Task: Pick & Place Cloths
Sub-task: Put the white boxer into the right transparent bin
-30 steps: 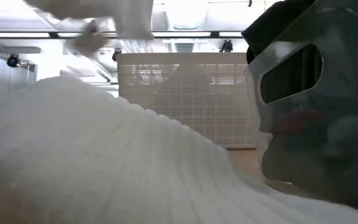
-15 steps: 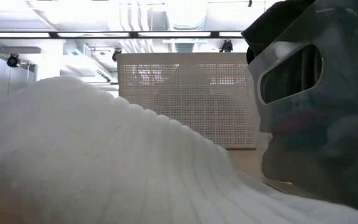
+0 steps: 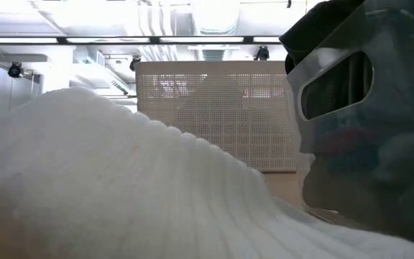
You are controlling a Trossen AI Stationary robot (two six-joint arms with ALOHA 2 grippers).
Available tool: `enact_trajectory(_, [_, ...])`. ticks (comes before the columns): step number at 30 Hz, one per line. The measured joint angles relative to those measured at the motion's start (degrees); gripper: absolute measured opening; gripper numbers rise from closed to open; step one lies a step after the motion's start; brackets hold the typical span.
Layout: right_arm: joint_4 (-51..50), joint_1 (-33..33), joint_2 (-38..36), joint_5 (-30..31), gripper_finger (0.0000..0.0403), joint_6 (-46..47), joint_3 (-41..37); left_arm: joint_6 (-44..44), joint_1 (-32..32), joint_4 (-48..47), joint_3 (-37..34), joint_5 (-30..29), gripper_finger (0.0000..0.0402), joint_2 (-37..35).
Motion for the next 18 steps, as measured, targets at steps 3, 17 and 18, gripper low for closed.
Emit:
enact_trajectory(3, [4.6,0.0,0.0,-0.7,0.0012,-0.9,-1.0,-0.1,0.0,4.7,0.0,-0.6,0.0005,1.9])
enact_trajectory(17, [32.2,-0.1,0.0,-5.0,0.0172,-5.0,-7.7,-1.2,0.0,6.7,0.5,-14.0,0.0005,7.9])
enact_trajectory(18, [33.5,-0.1,0.2,-5.6,0.0189,-5.0,-8.4,-1.2,0.0,6.9,0.6,-14.5,0.0005,8.3])
